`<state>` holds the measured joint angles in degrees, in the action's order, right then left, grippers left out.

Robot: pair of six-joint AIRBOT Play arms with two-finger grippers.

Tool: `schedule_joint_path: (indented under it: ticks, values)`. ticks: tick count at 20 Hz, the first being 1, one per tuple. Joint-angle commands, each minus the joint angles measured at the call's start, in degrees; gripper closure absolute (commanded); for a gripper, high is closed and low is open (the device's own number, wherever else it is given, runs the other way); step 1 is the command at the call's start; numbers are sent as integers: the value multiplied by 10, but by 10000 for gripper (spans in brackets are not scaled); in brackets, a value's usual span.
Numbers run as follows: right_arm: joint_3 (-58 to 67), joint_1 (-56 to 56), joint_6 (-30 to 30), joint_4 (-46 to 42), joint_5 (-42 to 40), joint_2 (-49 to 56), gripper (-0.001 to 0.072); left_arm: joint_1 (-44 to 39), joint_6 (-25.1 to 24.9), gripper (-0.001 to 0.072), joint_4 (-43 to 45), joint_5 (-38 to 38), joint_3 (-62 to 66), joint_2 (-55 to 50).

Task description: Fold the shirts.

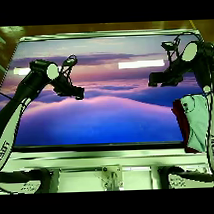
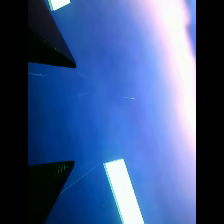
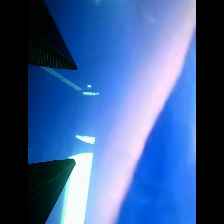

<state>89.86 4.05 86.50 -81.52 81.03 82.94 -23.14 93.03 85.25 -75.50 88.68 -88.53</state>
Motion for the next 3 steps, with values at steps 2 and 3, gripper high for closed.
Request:
schedule_joint_path:
  ticks: [2,3]
  values:
    - [0,0,0,0,0,0,32,0,0,52,0,-1,0,0]
    - [0,0,0,0,0,0,32,0,0,52,0,-1,0,0]
